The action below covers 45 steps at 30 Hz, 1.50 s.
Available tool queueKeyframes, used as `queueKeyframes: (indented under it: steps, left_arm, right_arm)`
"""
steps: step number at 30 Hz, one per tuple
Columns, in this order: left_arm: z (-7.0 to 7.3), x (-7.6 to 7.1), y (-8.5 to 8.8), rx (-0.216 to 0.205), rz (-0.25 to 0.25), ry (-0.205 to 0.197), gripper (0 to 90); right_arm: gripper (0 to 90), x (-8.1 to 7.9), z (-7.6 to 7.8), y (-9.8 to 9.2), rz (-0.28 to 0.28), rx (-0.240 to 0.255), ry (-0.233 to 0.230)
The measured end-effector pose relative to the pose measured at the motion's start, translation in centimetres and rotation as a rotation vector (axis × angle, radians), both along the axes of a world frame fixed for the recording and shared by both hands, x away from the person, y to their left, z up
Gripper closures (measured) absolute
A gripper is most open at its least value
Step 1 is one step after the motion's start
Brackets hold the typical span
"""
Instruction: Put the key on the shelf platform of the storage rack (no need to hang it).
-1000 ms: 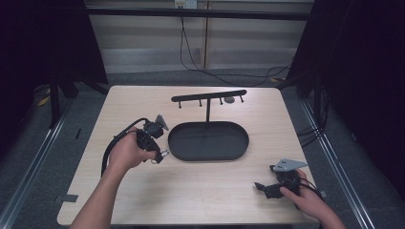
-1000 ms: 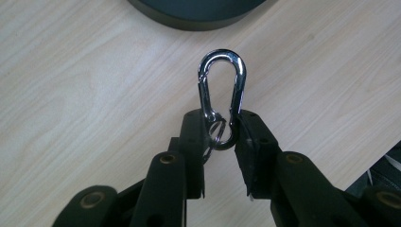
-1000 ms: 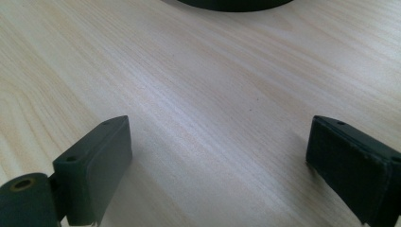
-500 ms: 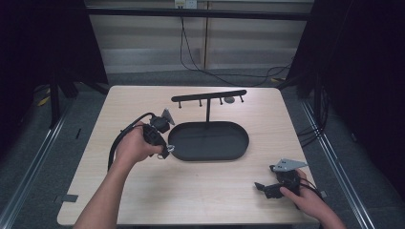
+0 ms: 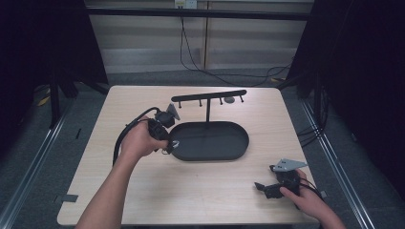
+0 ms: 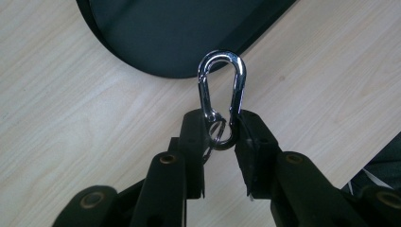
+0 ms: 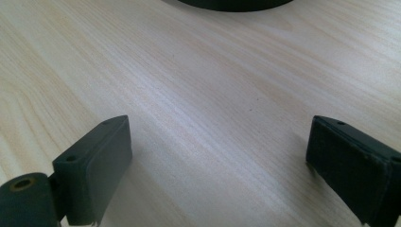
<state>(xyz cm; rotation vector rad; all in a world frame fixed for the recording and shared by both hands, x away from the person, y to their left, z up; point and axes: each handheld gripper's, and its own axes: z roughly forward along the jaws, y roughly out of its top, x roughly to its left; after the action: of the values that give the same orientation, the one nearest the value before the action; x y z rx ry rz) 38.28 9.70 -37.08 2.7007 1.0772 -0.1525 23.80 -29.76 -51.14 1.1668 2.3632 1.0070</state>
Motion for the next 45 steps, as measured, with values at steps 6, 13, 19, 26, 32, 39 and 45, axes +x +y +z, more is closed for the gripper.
queueKeyframes:
  steps: [6, 13, 19, 26, 32, 39, 45]
  left_arm:
    - [0.4, 0.4, -0.6, -0.004, -0.007, -0.002, 73.3]
    - [1.2, 1.0, -1.2, -0.009, -0.006, -0.006, 73.3]
    - [1.3, 1.4, -2.1, -0.002, -0.02, -0.01, 73.3]
    - [0.9, 1.8, -3.2, -0.013, -0.029, -0.013, 73.3]
    - [0.3, 2.2, -3.8, -0.026, -0.021, -0.025, 73.3]
    - [-0.2, 2.5, -4.3, -0.035, -0.016, -0.038, 73.3]
    - [-0.6, 2.6, -4.7, -0.041, -0.009, -0.059, 73.3]
  right_arm:
    - [7.3, 0.0, 0.0, 0.0, 0.002, -0.001, -0.003]
    - [7.3, 0.0, 0.0, 0.0, 0.002, -0.001, -0.003]
    - [7.3, 0.0, 0.0, 0.0, 0.001, 0.0, -0.002]
    - [7.3, 0.0, 0.0, 0.0, 0.002, -0.001, -0.003]
    - [7.3, 0.0, 0.0, 0.0, 0.0, 0.0, -0.001]
    - [7.3, 0.0, 0.0, 0.0, 0.001, -0.001, -0.002]
    - [7.3, 0.0, 0.0, 0.0, 0.001, -0.001, -0.002]
